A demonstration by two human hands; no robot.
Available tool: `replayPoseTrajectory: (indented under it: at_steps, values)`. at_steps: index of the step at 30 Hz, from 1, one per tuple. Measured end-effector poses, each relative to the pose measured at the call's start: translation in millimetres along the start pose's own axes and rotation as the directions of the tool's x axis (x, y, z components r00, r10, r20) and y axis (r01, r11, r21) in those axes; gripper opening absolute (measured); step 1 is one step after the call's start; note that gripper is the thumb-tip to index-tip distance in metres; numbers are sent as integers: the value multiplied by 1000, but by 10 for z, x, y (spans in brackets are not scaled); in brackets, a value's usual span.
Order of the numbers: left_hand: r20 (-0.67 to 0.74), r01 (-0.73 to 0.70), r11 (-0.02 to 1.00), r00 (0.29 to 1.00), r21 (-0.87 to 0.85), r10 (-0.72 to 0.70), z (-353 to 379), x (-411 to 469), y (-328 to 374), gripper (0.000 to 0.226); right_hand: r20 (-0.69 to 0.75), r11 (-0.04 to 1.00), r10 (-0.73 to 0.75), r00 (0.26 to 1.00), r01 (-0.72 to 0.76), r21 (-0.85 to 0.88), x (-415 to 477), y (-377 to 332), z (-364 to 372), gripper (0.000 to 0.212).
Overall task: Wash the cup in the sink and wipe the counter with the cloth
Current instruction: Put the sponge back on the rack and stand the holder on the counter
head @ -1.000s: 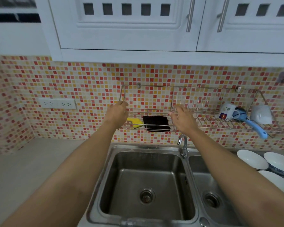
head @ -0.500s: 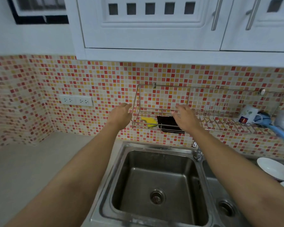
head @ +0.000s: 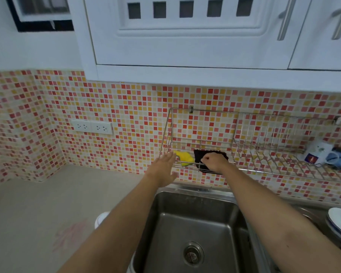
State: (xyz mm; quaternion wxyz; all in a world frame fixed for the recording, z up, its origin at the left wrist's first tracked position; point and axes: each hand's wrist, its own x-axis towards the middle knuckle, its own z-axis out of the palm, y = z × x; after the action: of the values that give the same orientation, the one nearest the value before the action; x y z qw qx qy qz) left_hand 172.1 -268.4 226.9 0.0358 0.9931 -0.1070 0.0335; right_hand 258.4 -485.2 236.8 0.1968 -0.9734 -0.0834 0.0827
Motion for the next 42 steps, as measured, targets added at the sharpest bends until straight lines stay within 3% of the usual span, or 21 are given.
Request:
replayPoseTrajectory:
  at_steps: [2,6,7,8,11,13,15,19,21,23,25,27,35,42]
  values:
    - [26,2,999,1000,43,-3,105,66,-20,77,35,999,42,998,-42,-20,126,-47,11,34]
    - [27,7,999,1000,51,-9,235,126,-54,81,31,986,165,986,-164,-38,477,-9,87,94]
    - [21,6,999,1000,36,-7,242,128,-58,81,30,981,190,981,-189,-38,538,-6,107,100]
    - [20,3,1000,1000,22,-3,243,131,-65,81,35,977,205,978,-203,-60,570,-22,114,97]
    - [16,0,1000,1000,-6,0,268,122,-90,81,25,976,137,990,-130,-177,492,-159,30,50]
    - [16,2,1000,1000,-27,-2,282,117,-105,82,-44,975,103,994,-110,-195,470,-155,36,33]
    - [13,-3,999,1000,-43,4,292,115,-112,82,-103,988,113,988,-123,-98,447,-92,74,29]
    - [9,-28,997,1000,-66,29,270,88,-137,83,-270,950,190,944,-107,294,389,-3,77,34]
    - [-5,-46,995,999,-90,45,246,19,-163,83,-321,817,280,905,-49,574,310,-50,4,39]
    - [-39,-56,991,998,-125,51,243,-94,-234,82,-232,456,370,900,41,889,173,-127,-50,37]
    - [-78,-29,987,997,-159,17,281,-247,-364,80,-130,90,337,933,105,990,-32,-210,-75,32]
    - [-92,40,976,994,-214,-61,361,-412,-571,79,-85,-75,289,954,111,991,-213,-277,-34,29]
    - [116,399,801,913,-446,-390,937,-1195,-1606,93,-8,-49,166,986,17,999,-810,-785,719,35]
    - [216,423,564,892,-709,-398,1625,-1719,-1999,109,266,33,226,937,-281,959,-1117,-1218,1983,27]
